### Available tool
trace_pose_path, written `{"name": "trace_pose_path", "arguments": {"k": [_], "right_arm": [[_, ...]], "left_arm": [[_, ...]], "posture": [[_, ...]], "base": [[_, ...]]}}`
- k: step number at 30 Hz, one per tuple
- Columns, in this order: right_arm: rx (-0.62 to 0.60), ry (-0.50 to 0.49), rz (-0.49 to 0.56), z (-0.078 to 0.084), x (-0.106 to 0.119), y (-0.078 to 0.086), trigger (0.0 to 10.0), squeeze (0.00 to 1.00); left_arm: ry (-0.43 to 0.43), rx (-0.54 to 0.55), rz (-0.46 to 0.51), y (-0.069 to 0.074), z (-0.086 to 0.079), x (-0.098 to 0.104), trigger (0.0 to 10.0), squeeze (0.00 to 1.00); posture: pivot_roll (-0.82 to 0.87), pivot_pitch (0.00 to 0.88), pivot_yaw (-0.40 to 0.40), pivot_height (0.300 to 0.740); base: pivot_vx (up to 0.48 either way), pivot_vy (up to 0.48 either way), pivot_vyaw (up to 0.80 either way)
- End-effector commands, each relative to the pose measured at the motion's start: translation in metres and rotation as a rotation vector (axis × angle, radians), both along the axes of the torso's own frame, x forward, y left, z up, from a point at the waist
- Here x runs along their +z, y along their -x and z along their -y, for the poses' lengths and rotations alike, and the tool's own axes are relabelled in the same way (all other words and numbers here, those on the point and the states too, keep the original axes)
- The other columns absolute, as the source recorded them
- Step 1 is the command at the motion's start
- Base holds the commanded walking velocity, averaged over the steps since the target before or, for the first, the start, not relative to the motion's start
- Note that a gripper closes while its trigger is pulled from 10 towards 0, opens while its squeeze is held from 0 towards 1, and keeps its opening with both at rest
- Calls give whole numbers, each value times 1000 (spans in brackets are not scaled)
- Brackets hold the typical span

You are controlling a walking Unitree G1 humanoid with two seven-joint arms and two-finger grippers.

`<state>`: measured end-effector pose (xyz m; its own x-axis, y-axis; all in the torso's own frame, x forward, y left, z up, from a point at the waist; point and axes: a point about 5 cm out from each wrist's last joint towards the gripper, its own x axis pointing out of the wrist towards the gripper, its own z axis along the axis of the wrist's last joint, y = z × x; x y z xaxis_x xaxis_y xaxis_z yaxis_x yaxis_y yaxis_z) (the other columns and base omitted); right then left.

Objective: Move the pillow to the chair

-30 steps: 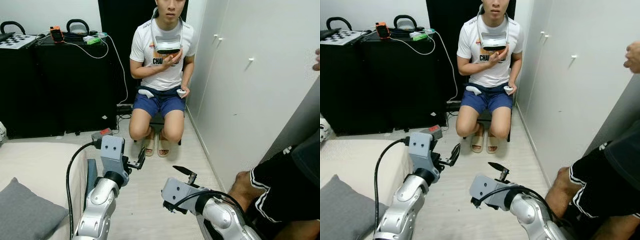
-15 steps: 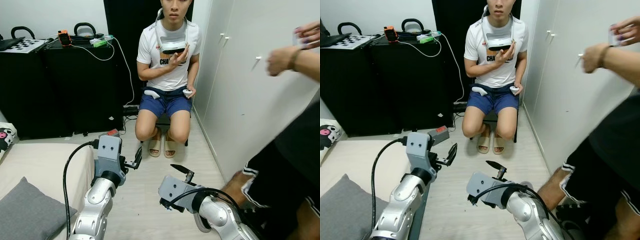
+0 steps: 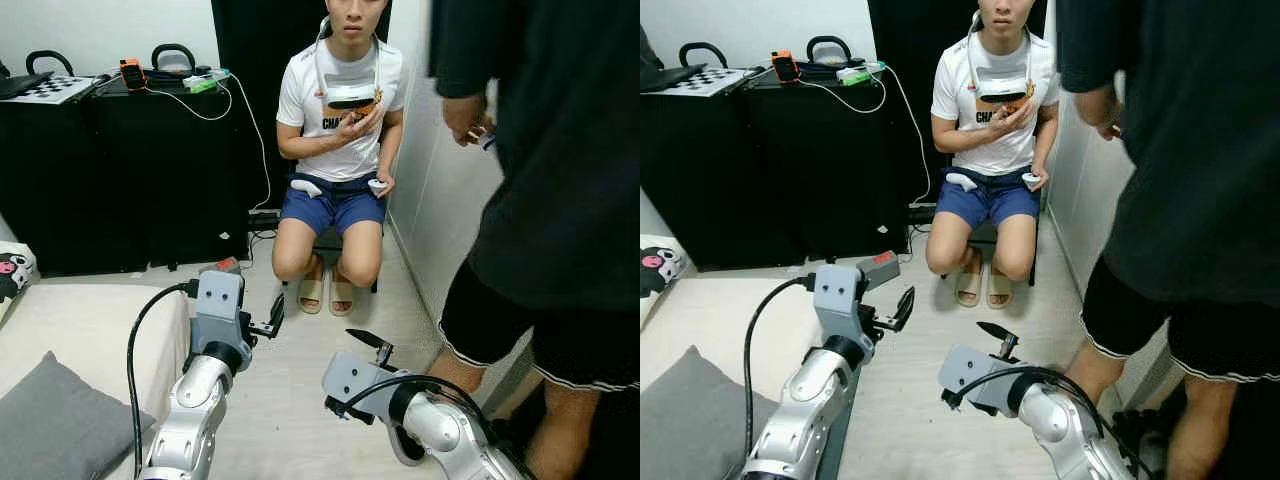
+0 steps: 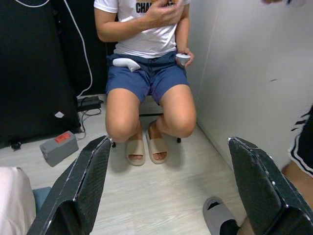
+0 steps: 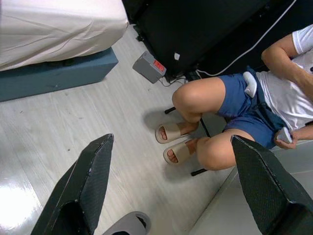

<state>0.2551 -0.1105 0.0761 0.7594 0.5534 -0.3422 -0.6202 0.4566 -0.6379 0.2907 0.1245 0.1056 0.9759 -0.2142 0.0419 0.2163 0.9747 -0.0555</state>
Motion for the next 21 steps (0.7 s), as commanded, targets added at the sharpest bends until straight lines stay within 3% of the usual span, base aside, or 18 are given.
{"name": "trace_pose_path", "arguments": {"k": [1, 21], "right_arm": [[8, -12, -6, -2, 0, -1, 10000, 0], [9, -17, -3, -6, -5, 3, 10000, 0]], "left_arm": [[6, -2, -10, -1, 0, -2, 10000, 0], [2, -16, -10, -4, -5, -1, 10000, 0]], "posture": [[77, 0, 10, 740], [34, 0, 16, 740]], "base": [[0, 0, 0], [0, 0, 0]]}}
